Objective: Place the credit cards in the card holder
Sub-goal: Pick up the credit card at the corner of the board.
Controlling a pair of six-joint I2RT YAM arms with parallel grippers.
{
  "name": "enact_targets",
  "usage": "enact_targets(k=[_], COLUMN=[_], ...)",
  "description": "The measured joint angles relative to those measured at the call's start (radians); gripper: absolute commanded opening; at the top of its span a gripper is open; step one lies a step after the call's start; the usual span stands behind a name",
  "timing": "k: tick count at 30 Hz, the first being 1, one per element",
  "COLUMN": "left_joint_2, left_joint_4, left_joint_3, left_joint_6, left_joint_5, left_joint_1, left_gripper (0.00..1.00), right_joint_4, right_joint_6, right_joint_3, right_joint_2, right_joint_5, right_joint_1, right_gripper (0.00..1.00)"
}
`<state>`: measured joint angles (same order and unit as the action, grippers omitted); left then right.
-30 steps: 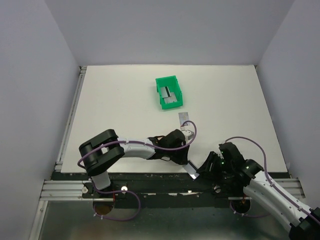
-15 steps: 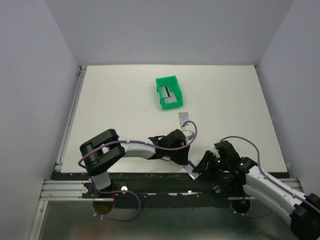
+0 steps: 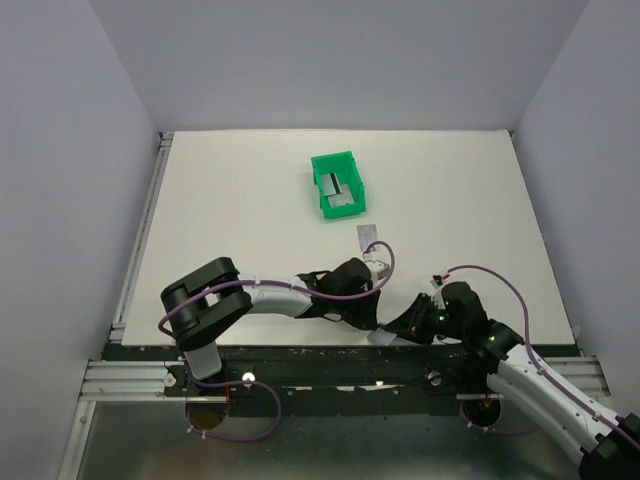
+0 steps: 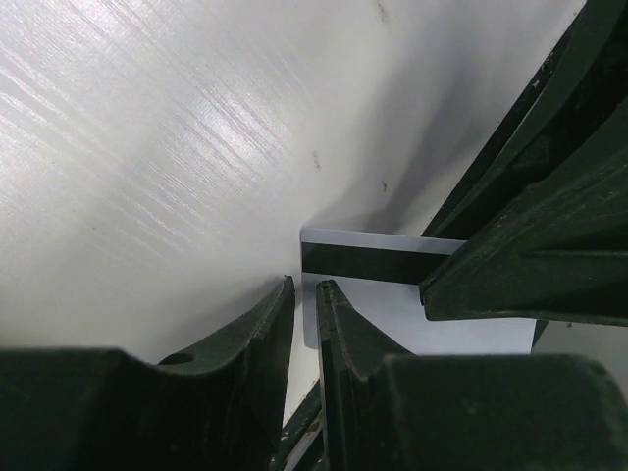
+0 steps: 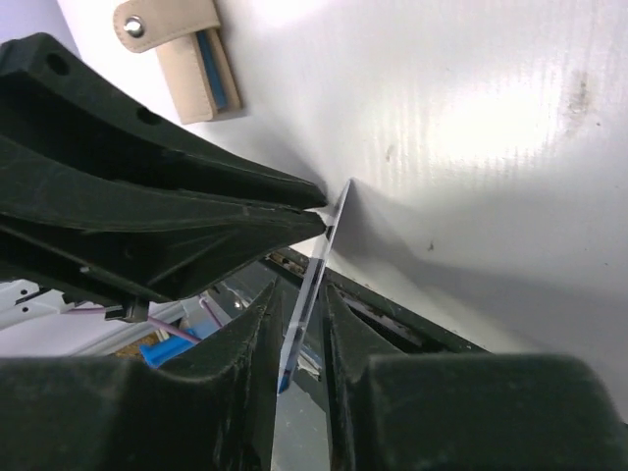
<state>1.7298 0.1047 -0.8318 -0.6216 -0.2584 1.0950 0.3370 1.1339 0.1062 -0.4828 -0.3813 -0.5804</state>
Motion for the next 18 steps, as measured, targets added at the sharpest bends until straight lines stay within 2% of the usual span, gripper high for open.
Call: enact_targets(k=[4,14,16,18], left_joint_2=[0.001,0.002,0.002,-0.004], left_joint_4=[0.002,-0.011,-0.018,-0.031], left_joint_3=[0.0,-0.008,-0.011,-0.013], left_joint_6=[-0.001,-0.001,-0.001,-0.006], left_joint_5=[-0.004,-0.003,0.002,0.026], left_joint_1=[0.0,0.0,0.0,0.0], left_gripper=[0.32,0.32,0.35,0.43], right_joint_4=[-0.006,-0.003,0.004,0.03], right_joint_6=[0.011,-0.003,-0.013,-0.029], right_joint_3=[-0.002,-0.002,-0.001,0.007], right_joint_2=[0.032,-0.031,-0.033,-0.018], right_joint_5=[0.006,0.025,0.029,0.052], right_joint_1=[0.0,0.0,0.0,0.0], right_gripper=[0.14,0.0,0.0,0.0])
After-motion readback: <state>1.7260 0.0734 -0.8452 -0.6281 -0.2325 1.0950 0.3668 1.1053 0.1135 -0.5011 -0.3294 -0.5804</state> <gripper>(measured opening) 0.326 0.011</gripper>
